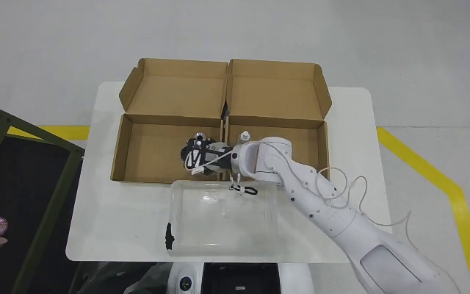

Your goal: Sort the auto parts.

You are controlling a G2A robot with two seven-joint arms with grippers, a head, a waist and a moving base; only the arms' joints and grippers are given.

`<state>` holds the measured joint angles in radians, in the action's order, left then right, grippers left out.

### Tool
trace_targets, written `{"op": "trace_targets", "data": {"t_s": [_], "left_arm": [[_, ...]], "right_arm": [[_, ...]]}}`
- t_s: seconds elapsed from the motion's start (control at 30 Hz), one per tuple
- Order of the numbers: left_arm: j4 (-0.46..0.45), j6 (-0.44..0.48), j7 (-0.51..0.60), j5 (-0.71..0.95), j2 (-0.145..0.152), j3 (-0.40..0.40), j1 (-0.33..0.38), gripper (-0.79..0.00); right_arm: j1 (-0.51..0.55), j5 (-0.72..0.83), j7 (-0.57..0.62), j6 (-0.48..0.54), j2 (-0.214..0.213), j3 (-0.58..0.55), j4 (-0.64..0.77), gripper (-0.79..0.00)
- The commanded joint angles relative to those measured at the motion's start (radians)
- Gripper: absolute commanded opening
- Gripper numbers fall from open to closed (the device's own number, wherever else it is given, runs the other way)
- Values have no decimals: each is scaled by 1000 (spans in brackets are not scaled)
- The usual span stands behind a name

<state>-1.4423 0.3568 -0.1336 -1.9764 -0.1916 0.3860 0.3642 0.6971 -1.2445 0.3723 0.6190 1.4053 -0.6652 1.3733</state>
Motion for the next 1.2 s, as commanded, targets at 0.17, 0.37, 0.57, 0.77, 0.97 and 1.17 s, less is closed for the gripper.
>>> {"op": "trace_targets", "data": {"t_s": [0.17, 0.37, 0.57, 0.77, 0.97, 1.17], "left_arm": [[0, 0, 0, 0, 0, 0, 0, 0], [0, 0, 0, 0, 0, 0, 0, 0], [0, 0, 0, 0, 0, 0, 0, 0], [0, 0, 0, 0, 0, 0, 0, 0], [0, 0, 0, 0, 0, 0, 0, 0], [0, 0, 0, 0, 0, 0, 0, 0]], "right_arm": [[-43, -6, 29, -3, 25, 33, -80, -785], [-66, -11, 53, 3, 42, 53, -129, -785], [-74, -25, 64, 4, 54, 64, -156, -711], [-75, -32, 70, 11, 61, 66, -175, -622], [-74, -38, 80, 17, 67, 65, -179, -545], [-74, -43, 89, 26, 70, 57, -172, -477]]}}
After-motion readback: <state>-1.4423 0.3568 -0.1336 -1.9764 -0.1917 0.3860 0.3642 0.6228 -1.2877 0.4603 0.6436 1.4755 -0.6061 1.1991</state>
